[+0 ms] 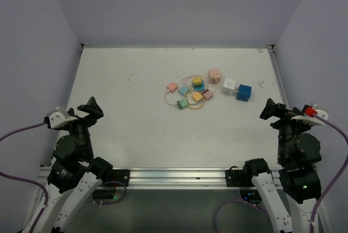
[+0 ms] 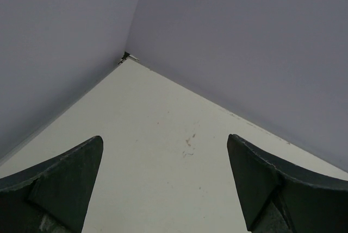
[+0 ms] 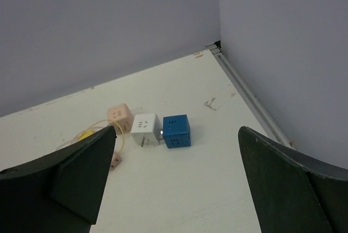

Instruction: Pull the plug off the socket

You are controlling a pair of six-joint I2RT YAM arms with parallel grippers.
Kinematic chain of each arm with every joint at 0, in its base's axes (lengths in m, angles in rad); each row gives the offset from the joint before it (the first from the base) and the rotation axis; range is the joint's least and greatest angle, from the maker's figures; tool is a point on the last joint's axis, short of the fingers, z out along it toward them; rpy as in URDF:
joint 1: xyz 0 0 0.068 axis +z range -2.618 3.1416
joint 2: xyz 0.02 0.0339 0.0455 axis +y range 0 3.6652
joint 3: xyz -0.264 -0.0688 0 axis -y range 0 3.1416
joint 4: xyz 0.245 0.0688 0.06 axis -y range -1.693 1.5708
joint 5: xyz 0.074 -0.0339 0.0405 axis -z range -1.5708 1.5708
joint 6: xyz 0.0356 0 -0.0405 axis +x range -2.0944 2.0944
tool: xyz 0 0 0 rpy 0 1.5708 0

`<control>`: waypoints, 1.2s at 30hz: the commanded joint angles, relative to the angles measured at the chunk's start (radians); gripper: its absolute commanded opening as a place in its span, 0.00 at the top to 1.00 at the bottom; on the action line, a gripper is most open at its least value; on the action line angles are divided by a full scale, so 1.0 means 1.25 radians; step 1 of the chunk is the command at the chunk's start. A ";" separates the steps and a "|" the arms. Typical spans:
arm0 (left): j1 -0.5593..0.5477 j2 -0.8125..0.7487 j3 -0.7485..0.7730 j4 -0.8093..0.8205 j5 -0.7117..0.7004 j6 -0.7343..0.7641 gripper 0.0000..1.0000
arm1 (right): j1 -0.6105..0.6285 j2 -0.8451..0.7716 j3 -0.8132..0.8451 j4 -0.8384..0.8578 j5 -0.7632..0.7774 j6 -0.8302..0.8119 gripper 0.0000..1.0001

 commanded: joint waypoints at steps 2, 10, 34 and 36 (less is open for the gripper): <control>0.003 0.023 0.031 -0.058 -0.020 -0.021 0.00 | 0.023 -0.078 -0.085 0.053 0.046 -0.051 0.01; 0.003 0.045 0.019 -0.063 -0.047 -0.014 0.00 | 0.024 -0.170 -0.219 0.123 0.056 -0.047 0.01; 0.004 0.056 -0.002 -0.024 -0.052 0.024 0.00 | 0.025 -0.167 -0.225 0.125 -0.009 -0.048 0.01; 0.004 0.057 -0.002 -0.023 -0.050 0.023 0.00 | 0.025 -0.167 -0.227 0.128 -0.013 -0.048 0.01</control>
